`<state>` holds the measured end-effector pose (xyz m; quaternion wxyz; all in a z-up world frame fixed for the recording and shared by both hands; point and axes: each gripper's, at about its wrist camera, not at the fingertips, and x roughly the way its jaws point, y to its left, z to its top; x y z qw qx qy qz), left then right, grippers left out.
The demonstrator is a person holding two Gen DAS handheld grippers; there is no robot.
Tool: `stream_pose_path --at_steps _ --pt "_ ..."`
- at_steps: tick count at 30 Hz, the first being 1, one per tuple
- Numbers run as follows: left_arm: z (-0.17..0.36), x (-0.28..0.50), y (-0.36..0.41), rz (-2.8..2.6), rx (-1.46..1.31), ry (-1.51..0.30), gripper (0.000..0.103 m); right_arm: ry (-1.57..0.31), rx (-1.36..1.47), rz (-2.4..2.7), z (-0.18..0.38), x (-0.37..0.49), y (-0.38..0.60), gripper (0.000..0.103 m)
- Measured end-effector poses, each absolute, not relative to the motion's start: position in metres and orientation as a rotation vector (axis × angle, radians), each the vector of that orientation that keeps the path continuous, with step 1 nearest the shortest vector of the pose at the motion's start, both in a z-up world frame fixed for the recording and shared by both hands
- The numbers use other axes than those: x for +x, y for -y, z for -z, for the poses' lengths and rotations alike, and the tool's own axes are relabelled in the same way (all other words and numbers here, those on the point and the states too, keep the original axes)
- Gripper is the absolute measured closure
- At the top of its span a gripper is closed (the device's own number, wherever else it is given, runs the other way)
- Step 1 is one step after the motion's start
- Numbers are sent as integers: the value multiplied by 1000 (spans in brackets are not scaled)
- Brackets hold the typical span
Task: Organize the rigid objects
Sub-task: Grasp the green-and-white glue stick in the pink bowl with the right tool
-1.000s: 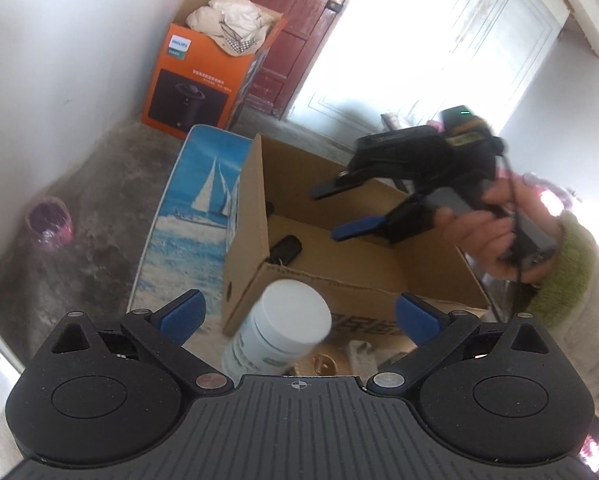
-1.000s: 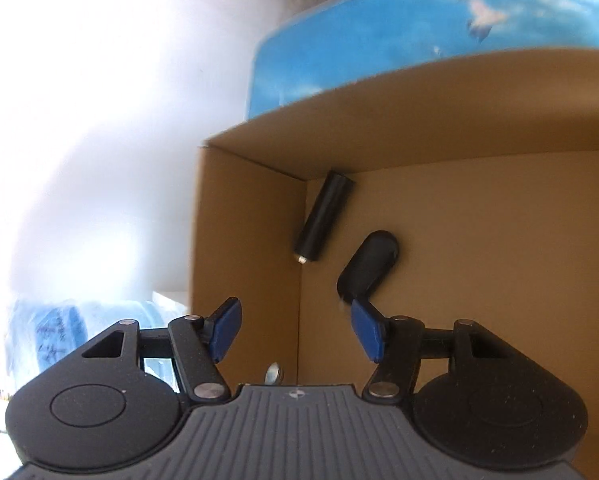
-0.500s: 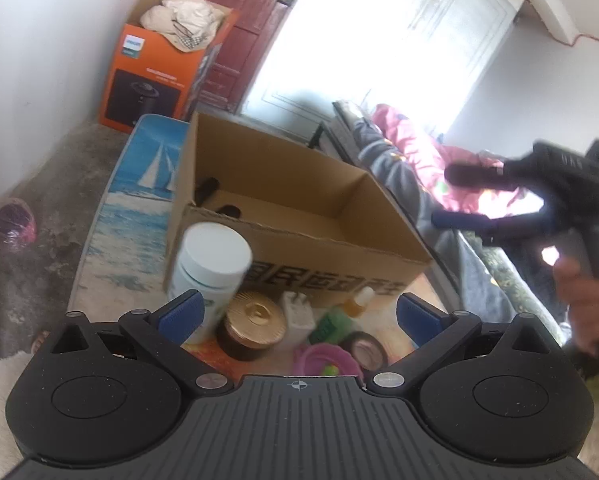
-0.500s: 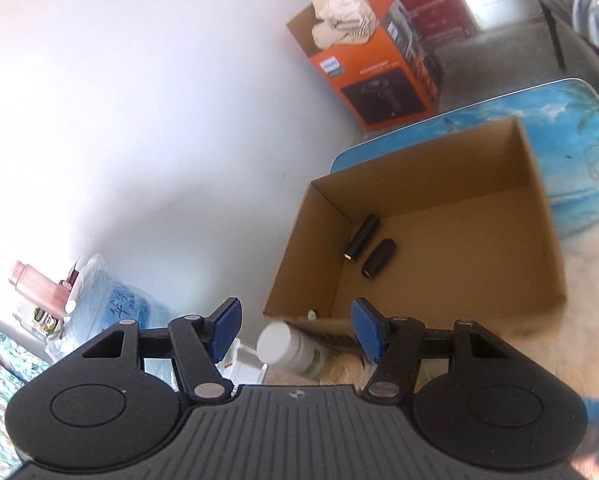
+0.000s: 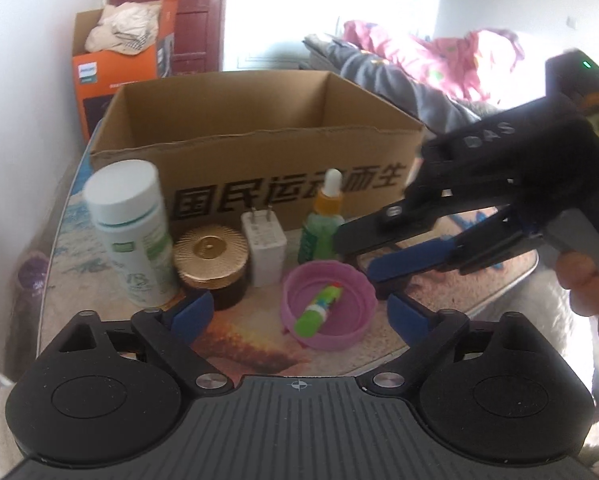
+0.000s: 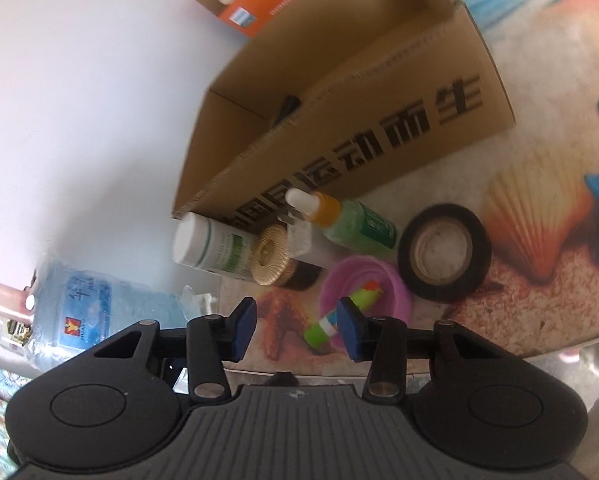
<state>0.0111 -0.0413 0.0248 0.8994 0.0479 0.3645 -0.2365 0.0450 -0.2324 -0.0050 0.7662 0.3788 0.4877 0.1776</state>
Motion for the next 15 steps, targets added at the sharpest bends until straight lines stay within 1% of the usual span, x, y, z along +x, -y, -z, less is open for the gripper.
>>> stream_pose_path --at_steps 2,4,7,10,11,13,15 --pt "-22 13 50 501 123 -754 27 -1096 832 -376 14 47 229 61" --pt "-17 17 56 505 136 -770 32 -1127 838 -363 16 49 227 62" --pt "-12 24 57 515 133 -793 43 -1152 829 -347 25 52 222 62" --pt "-9 30 56 528 115 -817 48 -1174 819 -330 32 57 219 62" --pt "-7 32 55 531 109 -825 53 -1182 820 -322 34 59 219 62" --pt "-5 35 53 534 103 -847 60 -1198 818 -309 37 61 218 65" --pt "-2 38 51 534 100 -864 65 -1209 809 -301 39 63 216 68"
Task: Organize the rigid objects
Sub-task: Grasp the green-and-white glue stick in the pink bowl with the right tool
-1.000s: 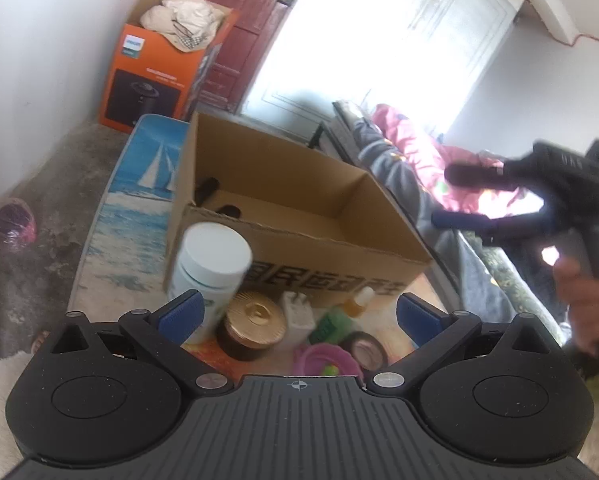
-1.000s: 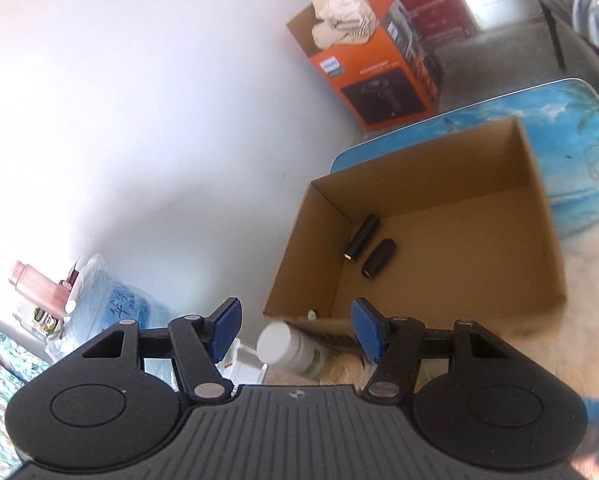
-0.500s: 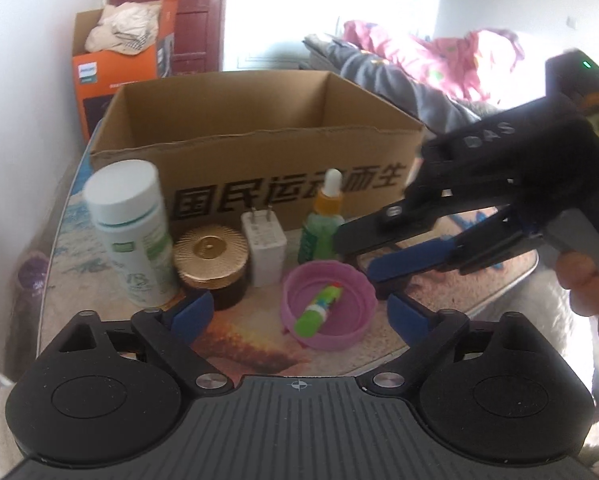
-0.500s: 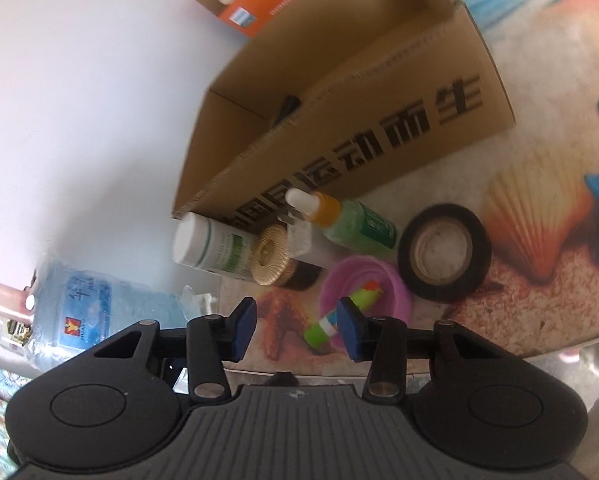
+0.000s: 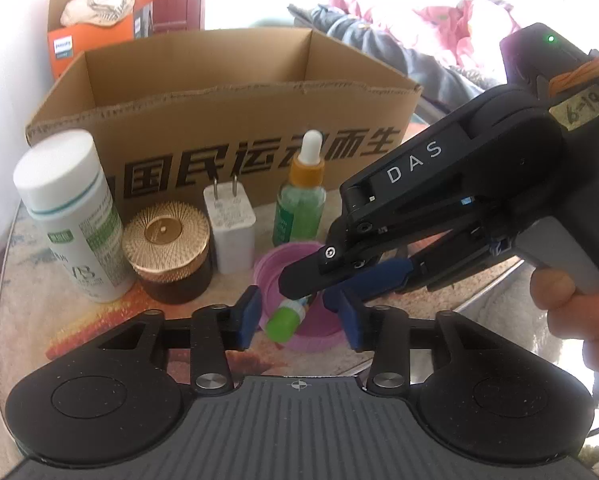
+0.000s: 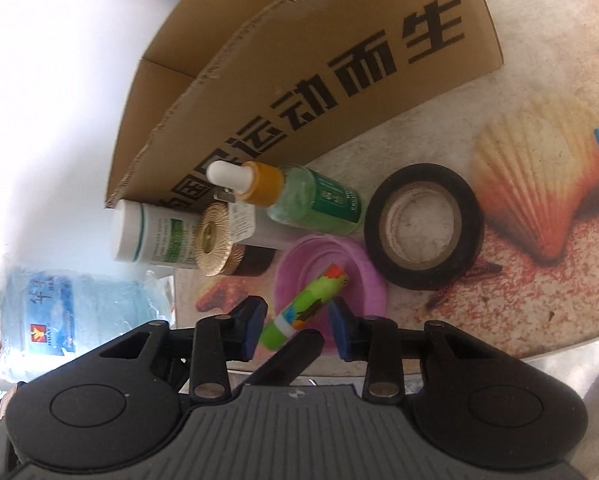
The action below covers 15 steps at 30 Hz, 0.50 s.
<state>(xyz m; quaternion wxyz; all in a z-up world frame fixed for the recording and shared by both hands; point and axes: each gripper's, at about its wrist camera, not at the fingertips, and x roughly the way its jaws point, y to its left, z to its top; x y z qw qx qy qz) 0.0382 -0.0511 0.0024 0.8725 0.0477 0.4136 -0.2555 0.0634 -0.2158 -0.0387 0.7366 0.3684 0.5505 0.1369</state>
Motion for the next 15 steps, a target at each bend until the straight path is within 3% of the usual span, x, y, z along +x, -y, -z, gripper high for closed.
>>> stream_pose_path --at_steps 7,15 --pt "-1 42 40 553 84 -866 77 -1231 792 -284 42 71 214 73" --pt "4 48 47 555 87 -892 80 -1241 809 -269 46 77 216 82"
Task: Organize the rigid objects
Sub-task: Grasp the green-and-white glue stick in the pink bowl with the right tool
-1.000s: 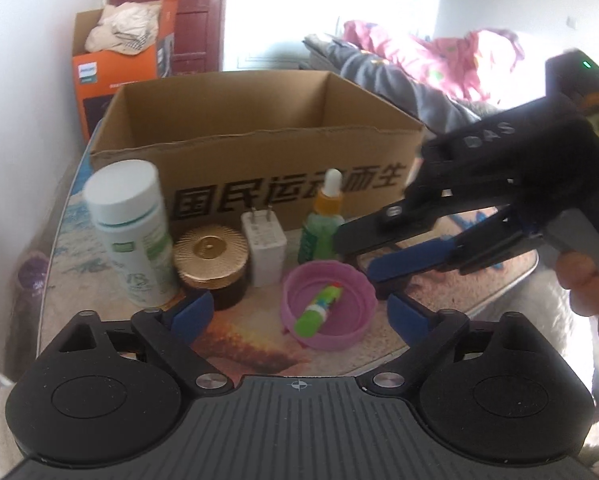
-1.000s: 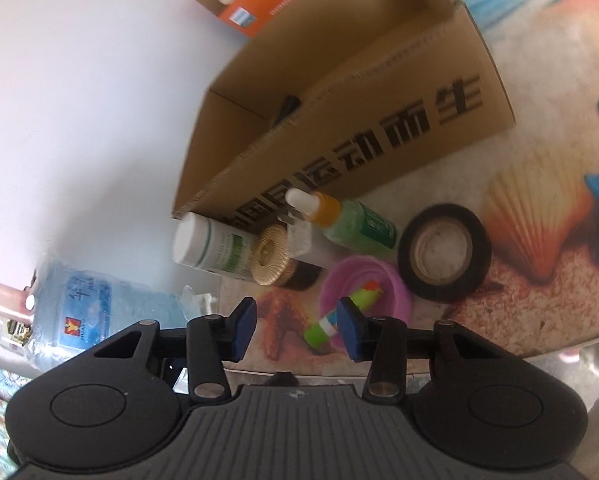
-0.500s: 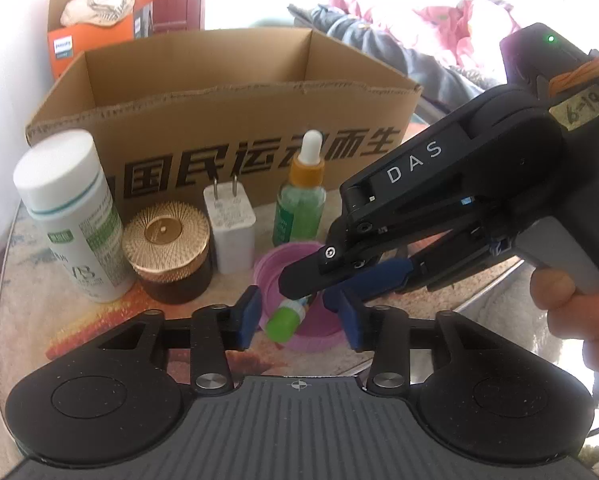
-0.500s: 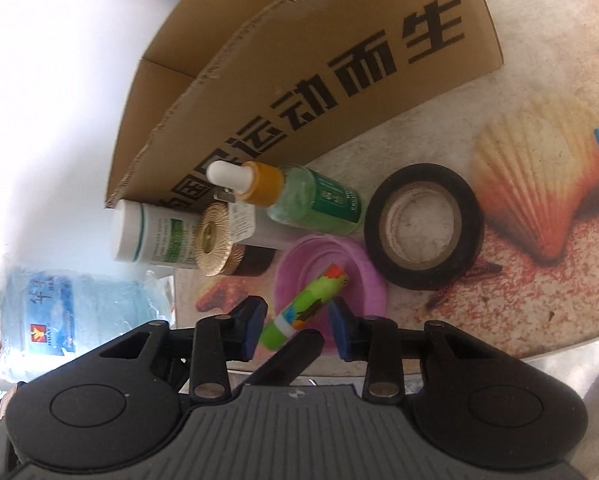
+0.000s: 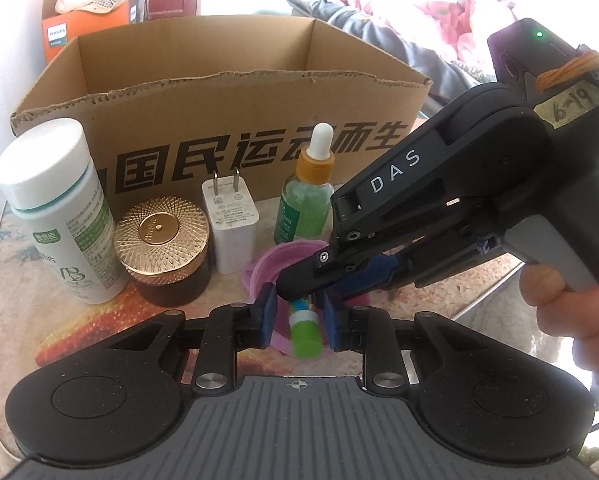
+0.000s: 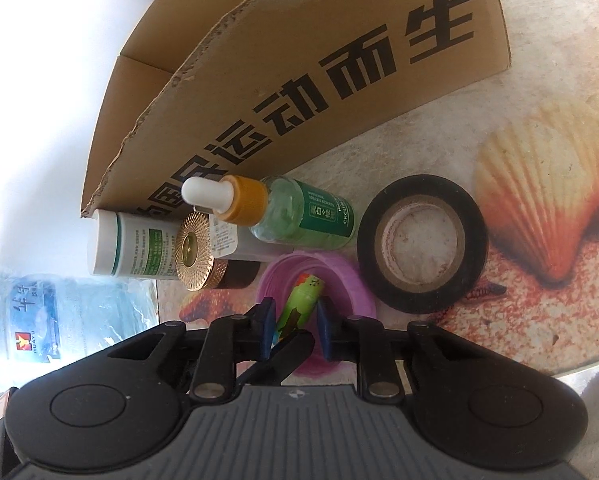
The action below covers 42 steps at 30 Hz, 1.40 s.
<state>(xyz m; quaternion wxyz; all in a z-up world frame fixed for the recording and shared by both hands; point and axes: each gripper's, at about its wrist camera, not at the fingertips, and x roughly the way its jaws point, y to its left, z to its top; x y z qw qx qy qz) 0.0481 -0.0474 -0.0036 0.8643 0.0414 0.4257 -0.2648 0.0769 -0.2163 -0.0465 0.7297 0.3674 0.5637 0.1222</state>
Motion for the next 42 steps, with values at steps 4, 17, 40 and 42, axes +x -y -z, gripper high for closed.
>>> stream_pose_path --at_steps 4,17,40,42 --pt "3 54 50 562 108 -890 79 -1236 820 -267 49 81 219 82" --pt "1 48 49 559 101 -872 83 -1186 817 -282 43 72 220 83" --pt "-4 46 47 574 119 -927 83 -1183 795 -279 28 60 219 82" --pt "2 55 47 577 113 -961 83 -1204 774 -270 30 64 216 82"
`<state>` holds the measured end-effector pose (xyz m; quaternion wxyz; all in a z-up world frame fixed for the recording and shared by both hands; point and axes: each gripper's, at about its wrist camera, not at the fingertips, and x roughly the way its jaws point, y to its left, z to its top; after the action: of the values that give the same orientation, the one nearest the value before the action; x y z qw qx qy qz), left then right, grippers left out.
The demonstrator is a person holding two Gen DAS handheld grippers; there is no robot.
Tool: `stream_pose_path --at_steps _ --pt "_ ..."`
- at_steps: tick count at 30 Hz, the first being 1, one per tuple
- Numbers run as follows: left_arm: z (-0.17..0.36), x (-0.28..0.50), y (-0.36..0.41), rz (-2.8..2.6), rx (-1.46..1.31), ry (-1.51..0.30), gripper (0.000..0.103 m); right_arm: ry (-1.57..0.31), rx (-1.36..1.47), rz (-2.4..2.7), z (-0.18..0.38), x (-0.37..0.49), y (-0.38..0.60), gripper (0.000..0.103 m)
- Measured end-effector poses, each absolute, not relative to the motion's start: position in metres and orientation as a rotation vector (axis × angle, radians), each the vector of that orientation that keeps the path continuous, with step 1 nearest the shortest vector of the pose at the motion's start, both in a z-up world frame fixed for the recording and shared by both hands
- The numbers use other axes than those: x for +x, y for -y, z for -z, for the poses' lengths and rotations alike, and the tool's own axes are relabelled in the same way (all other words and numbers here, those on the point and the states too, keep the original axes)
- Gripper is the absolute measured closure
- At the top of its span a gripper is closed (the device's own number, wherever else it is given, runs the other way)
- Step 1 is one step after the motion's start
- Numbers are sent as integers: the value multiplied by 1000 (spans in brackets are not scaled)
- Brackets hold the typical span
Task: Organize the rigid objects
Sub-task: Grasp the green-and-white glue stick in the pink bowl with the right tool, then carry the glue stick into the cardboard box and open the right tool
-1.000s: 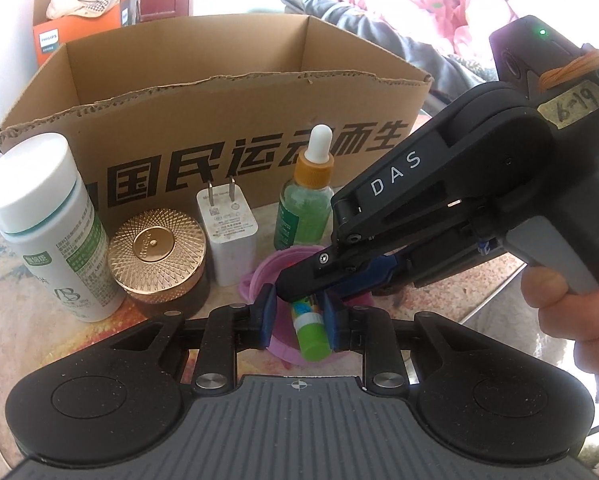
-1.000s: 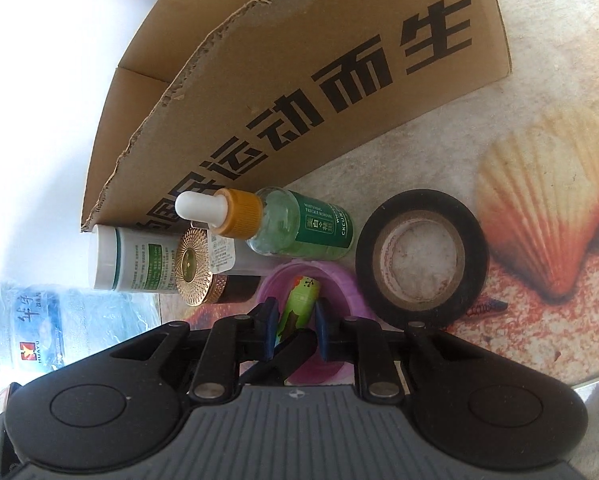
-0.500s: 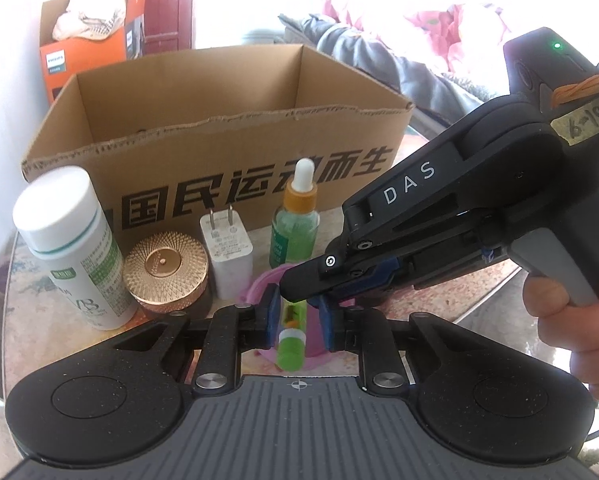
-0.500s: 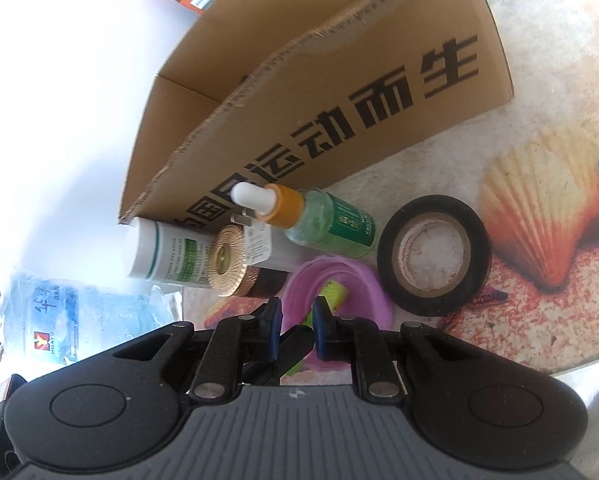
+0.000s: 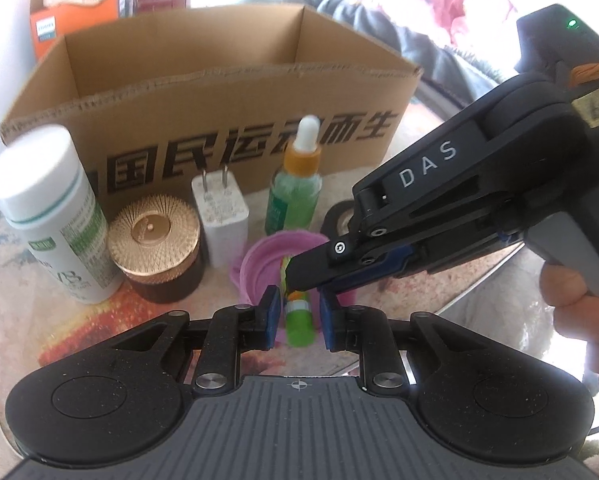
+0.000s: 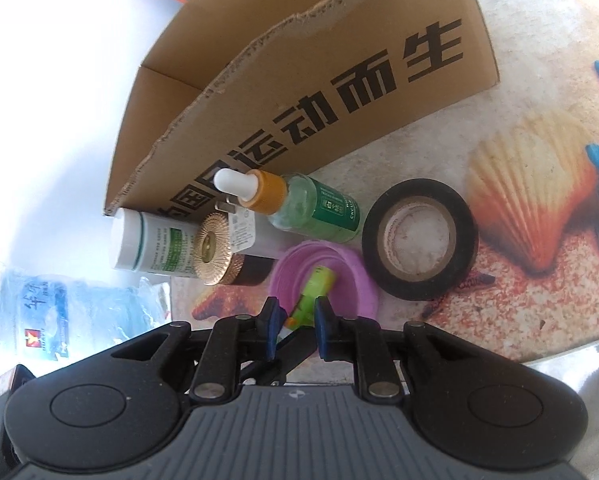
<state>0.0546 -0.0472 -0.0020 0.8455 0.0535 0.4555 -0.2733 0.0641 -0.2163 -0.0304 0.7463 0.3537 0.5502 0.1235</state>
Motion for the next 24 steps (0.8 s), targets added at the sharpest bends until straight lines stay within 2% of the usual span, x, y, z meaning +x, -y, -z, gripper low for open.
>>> stream_pose_path --at_steps 10,24 --pt "14 88 55 615 86 -1050 83 -1274 754 -267 40 86 211 78" --pt "0 82 32 614 12 -987 84 -1153 811 -315 26 63 226 81"
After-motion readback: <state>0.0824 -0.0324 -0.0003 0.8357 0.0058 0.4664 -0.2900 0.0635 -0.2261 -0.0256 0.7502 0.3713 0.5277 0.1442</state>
